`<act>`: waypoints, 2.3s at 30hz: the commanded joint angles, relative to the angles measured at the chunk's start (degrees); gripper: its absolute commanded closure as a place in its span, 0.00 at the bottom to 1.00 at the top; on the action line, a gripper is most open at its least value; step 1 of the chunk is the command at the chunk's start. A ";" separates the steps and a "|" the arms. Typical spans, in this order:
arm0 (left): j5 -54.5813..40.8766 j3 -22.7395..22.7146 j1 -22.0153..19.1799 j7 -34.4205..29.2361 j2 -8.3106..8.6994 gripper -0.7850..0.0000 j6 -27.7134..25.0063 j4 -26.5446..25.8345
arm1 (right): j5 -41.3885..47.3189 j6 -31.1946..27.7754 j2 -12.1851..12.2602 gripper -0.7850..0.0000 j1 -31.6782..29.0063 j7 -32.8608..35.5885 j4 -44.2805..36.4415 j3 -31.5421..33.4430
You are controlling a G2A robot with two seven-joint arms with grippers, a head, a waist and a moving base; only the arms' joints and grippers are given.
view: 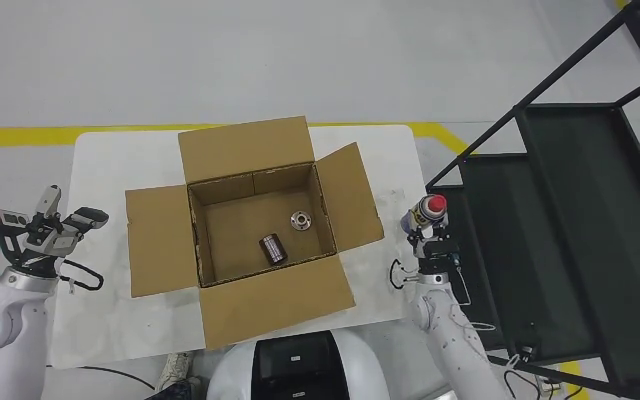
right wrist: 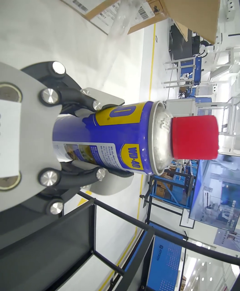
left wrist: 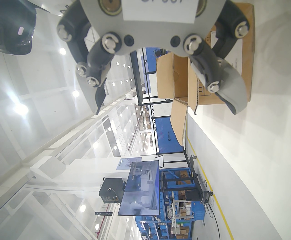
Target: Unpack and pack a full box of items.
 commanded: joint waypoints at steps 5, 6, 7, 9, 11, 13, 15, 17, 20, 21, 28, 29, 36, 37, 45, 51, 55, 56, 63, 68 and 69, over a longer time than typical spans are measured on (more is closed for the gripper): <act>0.00 0.00 0.00 0.00 0.00 0.00 0.00 0.00 | 1.00 -0.46 -0.36 1.00 5.59 -2.38 8.13 -1.01; 0.00 0.00 0.00 0.00 0.00 0.00 0.00 0.00 | 0.98 -0.52 -0.41 1.00 6.41 -2.77 9.47 -1.23; 0.00 0.00 0.00 0.00 0.00 0.00 0.00 0.00 | 1.05 -0.61 -0.45 1.00 7.18 -3.18 10.76 -1.37; 0.00 0.00 0.00 0.00 0.00 0.00 0.00 0.00 | 1.56 -1.00 -0.55 1.00 8.68 -3.66 13.25 -1.56; 0.00 0.00 0.00 0.00 0.00 0.00 0.00 0.00 | 1.91 -1.28 -0.63 1.00 9.98 -4.25 15.37 -1.74; 0.00 0.00 0.00 0.00 0.00 0.00 0.00 0.00 | 2.19 -1.47 -0.68 1.00 11.09 -4.84 17.12 -1.88; 0.00 0.00 0.00 0.00 0.00 0.00 0.00 0.00 | 2.27 -1.61 -0.70 1.00 12.07 -5.25 18.57 -2.03; 0.00 0.00 0.00 0.00 0.00 0.00 0.00 0.00 | 2.34 -1.56 -0.68 1.00 13.16 -5.54 19.91 -2.13; 0.00 0.00 0.00 0.00 0.00 0.00 0.00 0.00 | 2.44 -1.60 -0.63 1.00 14.30 -5.65 21.42 -2.21; 0.00 0.00 0.00 0.00 0.00 0.00 0.00 0.00 | 2.61 -1.62 -0.63 1.00 14.72 -5.67 21.98 -2.20; 0.00 0.00 0.00 0.00 0.00 0.00 0.00 0.00 | 3.25 -1.44 -0.83 1.00 16.99 -5.55 25.46 -2.79; 0.00 0.00 0.00 0.00 0.00 0.00 0.00 0.00 | 3.45 -1.43 -0.86 1.00 17.24 -5.41 25.98 -2.83; 0.00 0.00 0.00 0.00 0.00 0.00 0.00 0.00 | 4.57 -1.69 -1.04 0.79 18.29 -5.43 28.20 -3.18; 0.00 0.00 0.00 0.00 0.00 0.00 0.00 0.00 | 4.57 -1.73 -1.04 0.50 18.33 -5.54 28.39 -3.27; 0.00 0.00 0.00 0.00 0.00 0.00 0.00 0.00 | 4.89 -1.90 -0.73 0.00 18.16 -6.76 28.84 -3.38; 0.00 0.00 0.00 0.00 0.00 0.00 0.00 0.00 | 5.17 -2.90 -0.66 0.00 16.98 -8.61 26.88 -3.70; 0.00 0.00 0.00 0.00 0.00 0.00 0.00 0.00 | 4.94 -2.52 -0.40 0.00 15.48 -10.08 23.52 -3.66; 0.00 0.00 0.00 0.00 0.00 0.00 0.00 0.00 | 4.75 -2.10 -0.27 0.00 14.97 -10.25 22.23 -3.57; 0.00 0.00 0.00 0.00 0.00 0.00 0.00 0.00 | 2.65 1.31 1.00 0.00 7.46 -6.92 5.88 -1.97; 0.00 0.00 0.00 0.00 0.00 0.00 0.00 0.00 | 0.37 5.13 1.91 0.00 -2.04 2.76 -13.97 0.17; 0.00 0.00 0.00 0.00 0.00 0.00 0.00 0.00 | 0.07 5.67 2.03 0.00 -3.98 4.95 -17.79 0.56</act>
